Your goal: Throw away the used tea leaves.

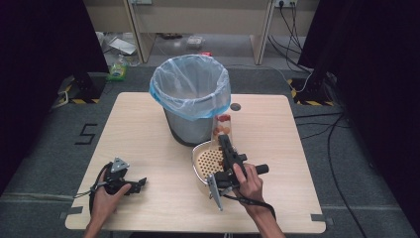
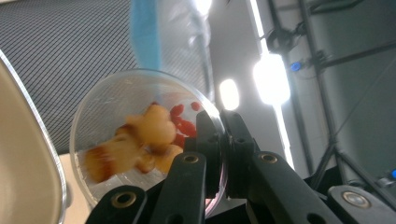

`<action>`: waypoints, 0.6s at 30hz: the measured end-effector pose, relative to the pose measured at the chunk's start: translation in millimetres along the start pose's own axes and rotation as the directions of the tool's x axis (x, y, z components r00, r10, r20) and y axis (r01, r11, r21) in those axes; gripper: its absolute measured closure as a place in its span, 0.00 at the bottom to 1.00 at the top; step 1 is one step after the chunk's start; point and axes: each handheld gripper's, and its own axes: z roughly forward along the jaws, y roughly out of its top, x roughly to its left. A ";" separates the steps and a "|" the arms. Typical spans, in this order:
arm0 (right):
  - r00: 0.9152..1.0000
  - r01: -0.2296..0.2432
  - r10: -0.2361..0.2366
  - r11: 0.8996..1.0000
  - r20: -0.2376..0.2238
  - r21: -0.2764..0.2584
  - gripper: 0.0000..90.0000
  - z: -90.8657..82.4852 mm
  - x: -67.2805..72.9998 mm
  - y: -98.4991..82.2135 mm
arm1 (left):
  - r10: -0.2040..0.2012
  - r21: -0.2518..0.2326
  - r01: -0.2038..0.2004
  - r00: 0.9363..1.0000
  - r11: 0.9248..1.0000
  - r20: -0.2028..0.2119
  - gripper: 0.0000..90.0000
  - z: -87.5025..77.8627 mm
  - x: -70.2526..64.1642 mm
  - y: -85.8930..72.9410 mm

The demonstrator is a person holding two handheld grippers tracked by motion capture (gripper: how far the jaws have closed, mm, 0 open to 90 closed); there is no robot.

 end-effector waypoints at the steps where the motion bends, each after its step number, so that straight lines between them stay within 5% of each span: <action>1: 1.000 -0.010 0.010 1.000 0.001 -0.003 0.97 -0.2 0.3 0.2 | 0.000 0.000 0.000 1.000 1.000 0.000 0.00 0.0 -0.1 0.0; 18: 1.000 0.002 -0.001 1.000 0.022 -0.024 0.97 -1.8 -1.7 1.1 | -0.001 0.000 0.001 1.000 1.000 0.000 0.00 0.0 0.0 0.0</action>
